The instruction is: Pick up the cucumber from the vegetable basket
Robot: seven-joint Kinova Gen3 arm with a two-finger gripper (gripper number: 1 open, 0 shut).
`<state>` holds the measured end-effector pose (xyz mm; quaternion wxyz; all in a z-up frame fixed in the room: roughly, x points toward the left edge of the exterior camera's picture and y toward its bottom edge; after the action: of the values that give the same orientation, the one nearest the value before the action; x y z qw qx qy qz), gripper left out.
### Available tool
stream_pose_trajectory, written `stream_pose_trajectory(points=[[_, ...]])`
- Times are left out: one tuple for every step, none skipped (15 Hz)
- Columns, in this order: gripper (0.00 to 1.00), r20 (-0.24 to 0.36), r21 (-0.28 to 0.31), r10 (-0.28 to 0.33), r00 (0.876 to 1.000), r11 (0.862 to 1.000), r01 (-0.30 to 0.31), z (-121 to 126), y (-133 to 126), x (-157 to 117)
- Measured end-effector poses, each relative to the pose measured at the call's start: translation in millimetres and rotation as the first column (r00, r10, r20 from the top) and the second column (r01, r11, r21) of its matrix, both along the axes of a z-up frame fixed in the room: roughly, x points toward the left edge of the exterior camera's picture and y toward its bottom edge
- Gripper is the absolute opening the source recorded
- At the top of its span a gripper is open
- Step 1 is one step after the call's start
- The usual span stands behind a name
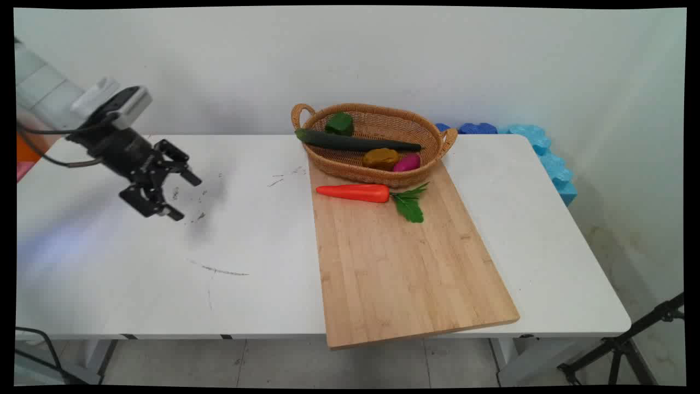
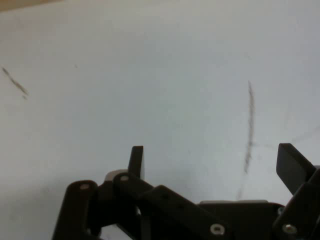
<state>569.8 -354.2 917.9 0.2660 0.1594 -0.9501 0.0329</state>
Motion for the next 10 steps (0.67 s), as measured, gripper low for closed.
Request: stream_pose_trajectory(points=[[1.0, 0.001, -0.008, 0.007, 1.0, 1.0, -0.007, 2, -7, -8], [1.0, 0.001, -0.016, 0.012, 1.0, 1.0, -0.012, 4, -13, -16], [1.0, 0.001, -0.025, 0.02, 1.0, 0.999, -0.02, 6, -21, -24], [1.0, -0.001, -0.036, 0.03, 1.0, 0.999, -0.03, 8, -30, -33], [1.0, -0.002, -0.046, 0.039, 0.999, 0.998, -0.039, 10, -38, -41], [1.0, -0.004, -0.058, 0.049, 0.999, 0.997, -0.049, 12, -48, -50], [1.0, -0.007, -0.072, 0.059, 0.998, 0.996, -0.06, 14, -58, -59], [1.0, -0.011, -0.083, 0.068, 0.998, 0.994, -0.069, 15, -67, -67], [1.0, -0.015, -0.097, 0.077, 0.997, 0.992, -0.078, 16, -78, -76], [1.0, -0.019, -0.111, 0.087, 0.996, 0.99, -0.089, 17, -89, -86]])
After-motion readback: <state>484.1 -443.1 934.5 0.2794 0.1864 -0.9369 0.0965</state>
